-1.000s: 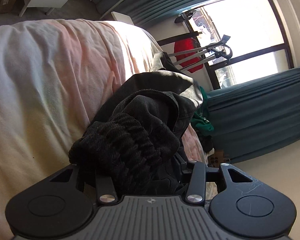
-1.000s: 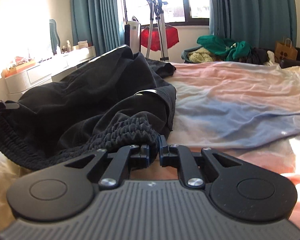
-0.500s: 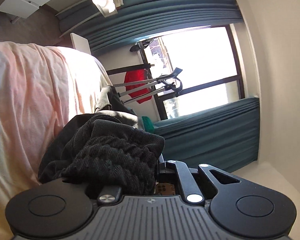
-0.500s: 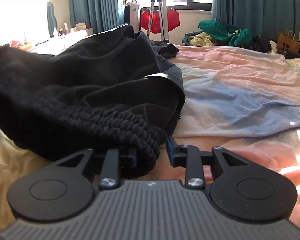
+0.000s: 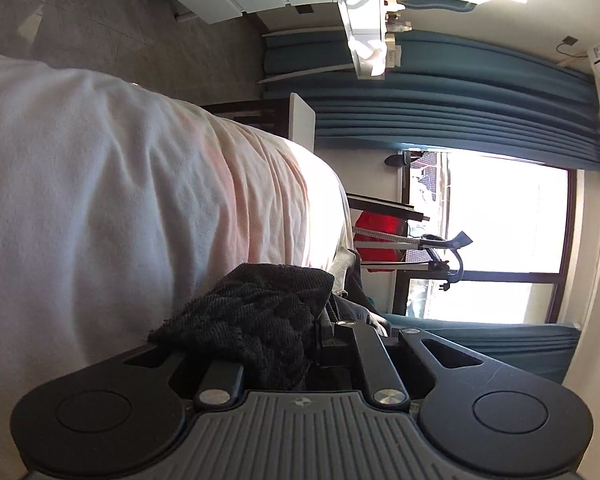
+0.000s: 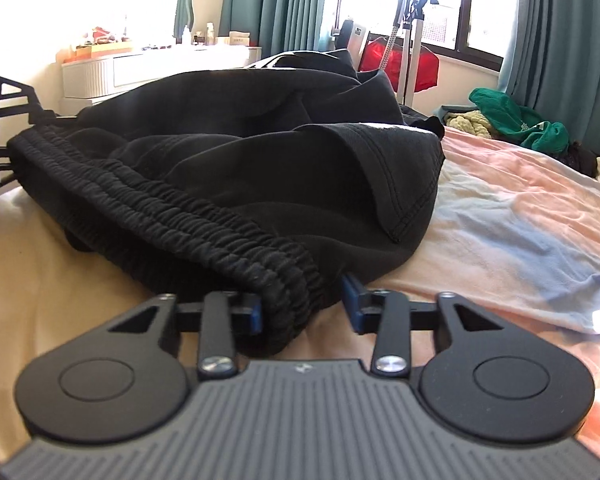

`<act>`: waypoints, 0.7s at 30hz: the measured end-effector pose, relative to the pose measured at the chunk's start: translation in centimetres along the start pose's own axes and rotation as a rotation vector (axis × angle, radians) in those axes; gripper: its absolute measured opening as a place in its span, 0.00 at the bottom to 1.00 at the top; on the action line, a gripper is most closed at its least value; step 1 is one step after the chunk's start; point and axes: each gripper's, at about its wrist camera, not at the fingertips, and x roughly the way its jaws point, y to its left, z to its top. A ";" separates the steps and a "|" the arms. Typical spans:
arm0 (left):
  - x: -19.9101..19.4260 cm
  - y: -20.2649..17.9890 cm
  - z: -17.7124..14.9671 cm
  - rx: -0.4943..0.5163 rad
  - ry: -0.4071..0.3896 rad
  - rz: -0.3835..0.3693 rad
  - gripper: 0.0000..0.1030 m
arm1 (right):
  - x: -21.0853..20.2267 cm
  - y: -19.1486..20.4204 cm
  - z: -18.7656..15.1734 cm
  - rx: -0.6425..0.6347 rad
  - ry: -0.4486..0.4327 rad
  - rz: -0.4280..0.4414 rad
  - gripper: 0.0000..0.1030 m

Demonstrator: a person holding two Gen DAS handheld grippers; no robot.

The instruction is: Fold clothes

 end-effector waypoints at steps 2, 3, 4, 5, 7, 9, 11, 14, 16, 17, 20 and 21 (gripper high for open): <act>-0.1 -0.6 -0.1 0.020 0.010 0.002 0.25 | -0.3 0.2 0.1 -0.011 -0.009 -0.010 0.19; -0.3 -0.9 -0.3 0.028 0.011 0.008 0.28 | -0.5 0.1 0.1 -0.009 -0.015 -0.012 0.17; -0.6 -1.1 -0.4 0.028 0.011 0.017 0.36 | -0.7 0.0 0.2 0.003 -0.021 -0.014 0.16; -0.8 -1.2 -0.5 0.016 0.012 0.025 0.42 | -1.0 -0.2 0.4 0.019 -0.028 -0.013 0.15; -1.3 -1.2 -0.9 -0.014 0.024 0.037 0.46 | -1.5 -0.7 0.6 0.050 -0.043 -0.011 0.14; -1.6 -1.2 -1.3 -0.039 0.036 0.055 0.47 | -2.0 -0.9 0.8 0.063 -0.060 -0.015 0.14; -1.7 -1.2 -1.8 -0.057 0.046 0.082 0.49 | -2.3 -1.0 0.8 0.073 -0.064 -0.019 0.13; -1.2 -1.5 -2.5 -0.020 0.070 0.157 0.51 | -2.4 -1.2 0.6 0.078 -0.055 -0.027 0.13; -0.6 -1.8 -2.9 -0.006 0.073 0.162 0.51 | -2.3 -1.4 0.5 0.083 -0.051 -0.028 0.13; -0.4 -1.9 -3.1 -0.007 0.075 0.156 0.50 | -2.3 -1.4 0.5 0.085 -0.052 -0.028 0.13; 0.1 -2.6 -3.5 0.037 0.064 0.151 0.27 | -2.5 -1.5 0.7 0.091 -0.064 -0.028 0.13; 0.2 -3.0 -3.6 0.061 0.057 0.151 0.18 | -2.6 -1.6 0.7 0.097 -0.064 -0.022 0.13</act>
